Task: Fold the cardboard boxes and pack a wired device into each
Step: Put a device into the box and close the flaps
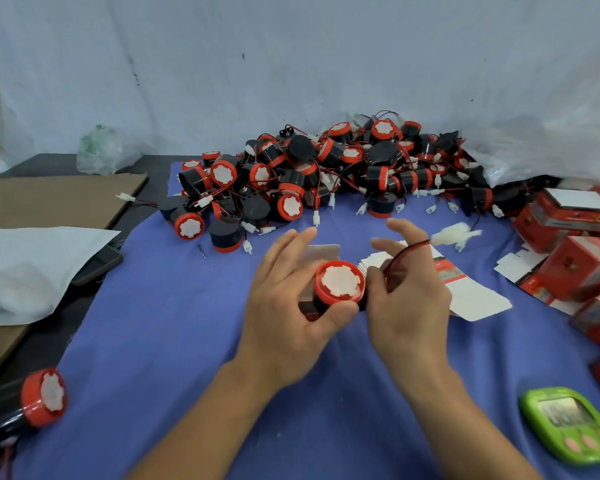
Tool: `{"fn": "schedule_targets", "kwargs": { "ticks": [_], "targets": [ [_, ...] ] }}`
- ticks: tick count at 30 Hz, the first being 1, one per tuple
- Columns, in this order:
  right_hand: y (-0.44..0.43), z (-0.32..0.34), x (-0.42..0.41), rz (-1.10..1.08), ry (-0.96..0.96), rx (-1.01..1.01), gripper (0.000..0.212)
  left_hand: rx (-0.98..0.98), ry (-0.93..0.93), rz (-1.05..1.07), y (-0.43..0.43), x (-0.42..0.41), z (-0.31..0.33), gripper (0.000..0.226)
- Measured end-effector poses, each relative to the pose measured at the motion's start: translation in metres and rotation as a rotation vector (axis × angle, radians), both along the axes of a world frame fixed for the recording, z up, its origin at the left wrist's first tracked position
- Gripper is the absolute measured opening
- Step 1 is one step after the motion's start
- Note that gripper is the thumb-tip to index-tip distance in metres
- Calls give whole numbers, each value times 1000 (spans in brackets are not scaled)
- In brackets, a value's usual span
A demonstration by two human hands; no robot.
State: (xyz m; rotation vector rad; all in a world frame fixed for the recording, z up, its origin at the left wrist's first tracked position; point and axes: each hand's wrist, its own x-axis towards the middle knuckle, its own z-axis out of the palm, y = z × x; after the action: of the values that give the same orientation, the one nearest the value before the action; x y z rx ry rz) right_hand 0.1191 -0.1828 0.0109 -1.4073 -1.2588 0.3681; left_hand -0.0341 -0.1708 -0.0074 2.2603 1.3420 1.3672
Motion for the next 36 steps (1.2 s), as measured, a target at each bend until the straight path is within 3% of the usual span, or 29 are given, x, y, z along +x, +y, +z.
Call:
{"fn": "schedule_targets", "kwargs": {
  "ticks": [4,9,13,15,18,21,24,27,30,33,36],
  "targets": [
    [-6,8,-8,165,-327,72,67,-76,-55,95,4,-1,-2,55],
    [-15,10,-23,309,-637,33,67,-125,-232,-11,4,-5,-4,38],
    [-13,7,-24,239,-666,53,67,-72,-263,-118,5,-6,-4,17],
    [-13,3,-26,235,-602,104,65,-63,-359,-161,6,-7,-7,32],
    [-12,1,-24,236,-396,118,66,-194,-571,14,9,-11,-7,48],
    [-11,2,-20,256,-300,58,63,-425,-480,103,17,-16,-7,54],
    [-15,4,-27,279,-326,58,52,-565,-453,33,21,-16,-11,58],
    [-17,0,-36,307,-341,39,51,-475,-325,10,16,-17,-15,58],
    [-15,-1,-36,172,-447,134,56,-384,-205,-16,12,-15,-15,37],
    [-13,-1,-34,83,-538,194,48,-405,-248,-43,12,-11,-9,38],
    [-12,0,-33,122,-559,118,30,-494,-383,-73,14,-14,-10,40]
  ]
}}
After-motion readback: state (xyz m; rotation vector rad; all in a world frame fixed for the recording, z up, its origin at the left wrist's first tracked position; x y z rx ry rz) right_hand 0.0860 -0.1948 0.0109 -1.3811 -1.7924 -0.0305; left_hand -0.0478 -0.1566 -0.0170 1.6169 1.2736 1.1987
